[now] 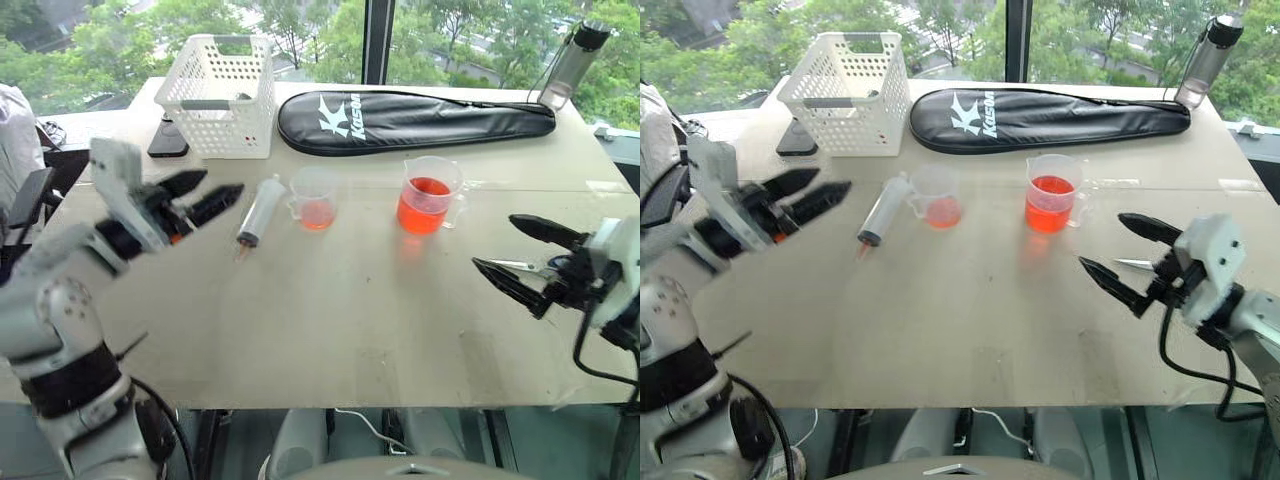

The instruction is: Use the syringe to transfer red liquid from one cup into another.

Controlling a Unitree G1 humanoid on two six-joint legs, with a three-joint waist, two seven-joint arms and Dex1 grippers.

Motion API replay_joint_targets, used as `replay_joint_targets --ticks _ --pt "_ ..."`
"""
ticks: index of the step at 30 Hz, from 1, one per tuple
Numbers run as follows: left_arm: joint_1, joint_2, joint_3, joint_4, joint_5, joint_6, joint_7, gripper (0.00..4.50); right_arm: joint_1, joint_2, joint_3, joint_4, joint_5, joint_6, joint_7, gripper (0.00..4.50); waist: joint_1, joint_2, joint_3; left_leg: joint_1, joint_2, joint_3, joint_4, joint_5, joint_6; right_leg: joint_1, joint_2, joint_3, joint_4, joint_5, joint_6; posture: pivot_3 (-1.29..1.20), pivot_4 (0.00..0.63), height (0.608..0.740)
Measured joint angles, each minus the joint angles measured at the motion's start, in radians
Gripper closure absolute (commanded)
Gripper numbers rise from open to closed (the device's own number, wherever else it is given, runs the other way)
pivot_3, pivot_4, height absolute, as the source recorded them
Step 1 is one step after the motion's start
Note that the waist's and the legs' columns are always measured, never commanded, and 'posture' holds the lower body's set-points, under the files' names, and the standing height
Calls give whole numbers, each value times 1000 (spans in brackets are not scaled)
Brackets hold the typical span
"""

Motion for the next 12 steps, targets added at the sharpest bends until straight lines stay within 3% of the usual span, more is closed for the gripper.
replay_joint_targets --ticks 6,12 --pt "319 11 45 -96 -45 -102 -28 61 245 -31 -248 48 -13 -27 156 0 0 1 0 15 0 1 -3 -1 1 14 0 0 -3 -1 -2 0 150 724" --pt "465 37 64 -88 -63 -209 -75 61 392 -27 -388 89 -40 -64 260 0 1 5 -2 17 1 1 -4 -2 2 16 -1 1 -8 -3 -5 0 150 724"
